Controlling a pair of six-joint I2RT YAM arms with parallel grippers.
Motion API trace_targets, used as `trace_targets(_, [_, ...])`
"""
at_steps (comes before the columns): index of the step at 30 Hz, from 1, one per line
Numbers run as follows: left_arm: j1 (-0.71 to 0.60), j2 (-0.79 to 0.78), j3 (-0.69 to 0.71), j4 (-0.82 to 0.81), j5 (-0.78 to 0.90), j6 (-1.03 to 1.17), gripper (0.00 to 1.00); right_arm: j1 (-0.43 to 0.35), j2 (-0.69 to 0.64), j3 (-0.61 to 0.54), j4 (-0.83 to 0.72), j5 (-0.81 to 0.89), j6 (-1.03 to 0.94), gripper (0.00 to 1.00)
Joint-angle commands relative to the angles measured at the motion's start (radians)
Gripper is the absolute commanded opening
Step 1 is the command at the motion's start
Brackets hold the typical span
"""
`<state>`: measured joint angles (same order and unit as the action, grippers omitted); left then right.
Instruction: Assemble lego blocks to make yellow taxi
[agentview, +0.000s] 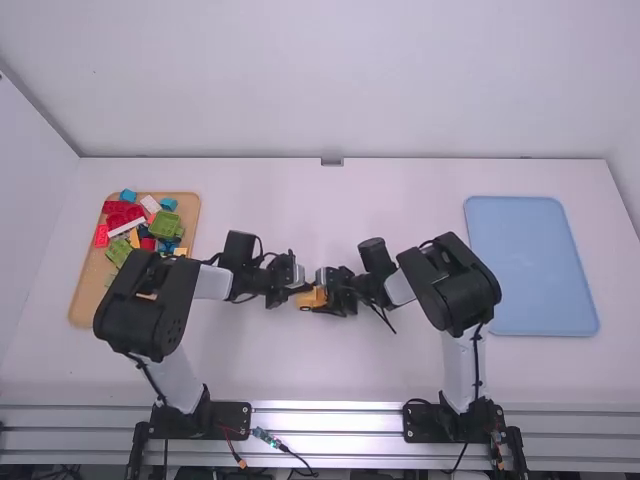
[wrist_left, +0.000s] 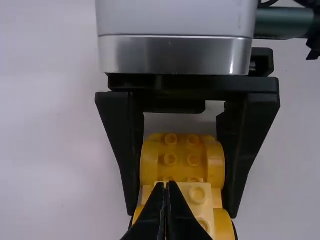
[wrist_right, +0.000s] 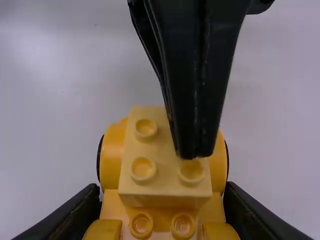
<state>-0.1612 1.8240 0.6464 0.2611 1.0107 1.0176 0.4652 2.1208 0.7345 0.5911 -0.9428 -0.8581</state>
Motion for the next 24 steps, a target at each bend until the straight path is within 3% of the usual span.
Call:
trace_targets(1, [0.002,0.03,0.003,-0.028,-0.043,0.004,0.02,0.0,0.016,-0.002,-0.002,0.0,-0.003,0.55])
trace_targets(12, [0.002,0.03,0.029,-0.152,-0.201,0.014,0.02,-0.002,0.016,-0.002,-0.001,0.001,-0.003,0.55])
trace_targets(24, [0.0,0.03,0.089,-0.321,-0.204,0.131,0.02,-0.034,0.016,-0.002,0.003,0.001,-0.003,0.56])
